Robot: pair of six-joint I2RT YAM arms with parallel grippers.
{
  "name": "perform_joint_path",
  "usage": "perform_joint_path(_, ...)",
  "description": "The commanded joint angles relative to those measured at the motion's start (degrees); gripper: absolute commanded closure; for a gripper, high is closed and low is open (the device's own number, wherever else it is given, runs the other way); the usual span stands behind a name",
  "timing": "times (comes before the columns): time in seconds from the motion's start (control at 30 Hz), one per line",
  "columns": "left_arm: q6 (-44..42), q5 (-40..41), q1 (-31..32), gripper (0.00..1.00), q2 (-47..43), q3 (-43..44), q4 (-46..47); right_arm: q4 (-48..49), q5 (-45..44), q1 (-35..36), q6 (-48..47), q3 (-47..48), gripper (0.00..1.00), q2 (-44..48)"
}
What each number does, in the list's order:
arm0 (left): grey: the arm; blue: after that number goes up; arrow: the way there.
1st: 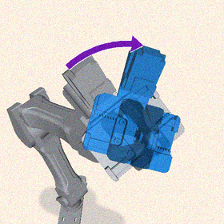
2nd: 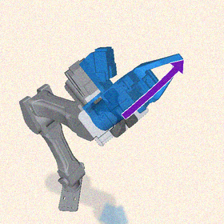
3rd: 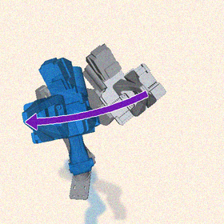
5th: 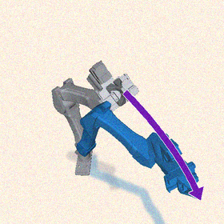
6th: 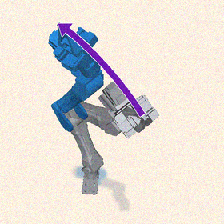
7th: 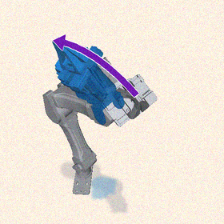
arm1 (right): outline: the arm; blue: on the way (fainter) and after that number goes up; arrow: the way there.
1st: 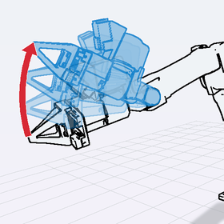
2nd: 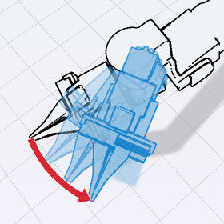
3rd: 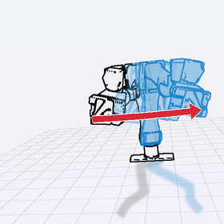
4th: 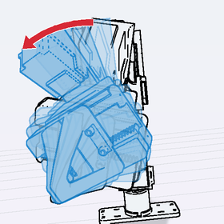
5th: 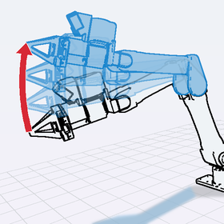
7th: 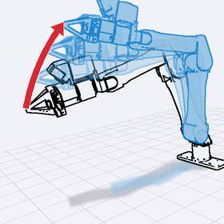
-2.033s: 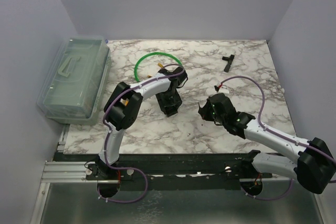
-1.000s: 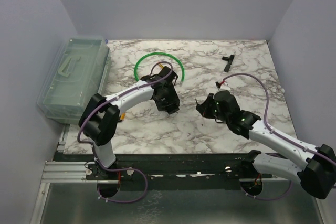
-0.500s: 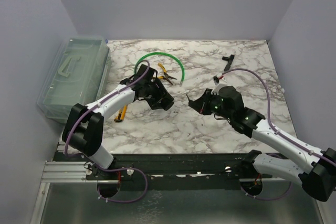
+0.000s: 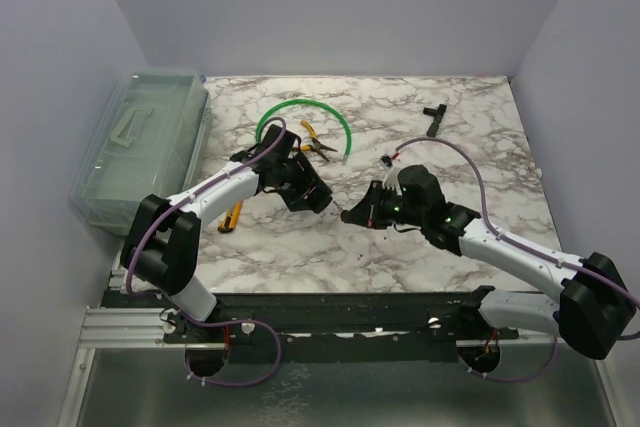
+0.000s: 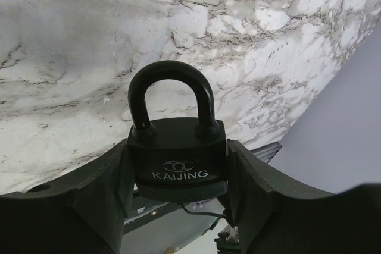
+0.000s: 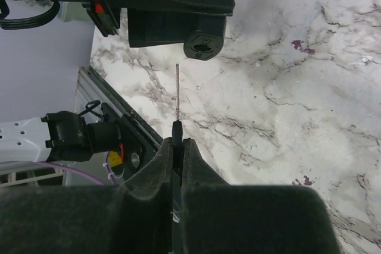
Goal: Unlock with the key
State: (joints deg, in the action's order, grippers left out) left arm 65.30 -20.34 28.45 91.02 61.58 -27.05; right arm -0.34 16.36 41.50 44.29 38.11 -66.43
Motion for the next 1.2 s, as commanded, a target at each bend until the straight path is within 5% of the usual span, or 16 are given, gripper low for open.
perform_joint_path(0.0,0.99,-2.94,-0.39,1.0,0.61,1.52,2.52,3.31,4.28,-0.32,1.54,-0.58,1.0,-1.7)
perform_joint_path(1.17,1.15,-2.78,-0.06,1.0,1.93,1.16,2.5,8.02,4.27,-0.33,3.59,2.52,1.0,-13.67)
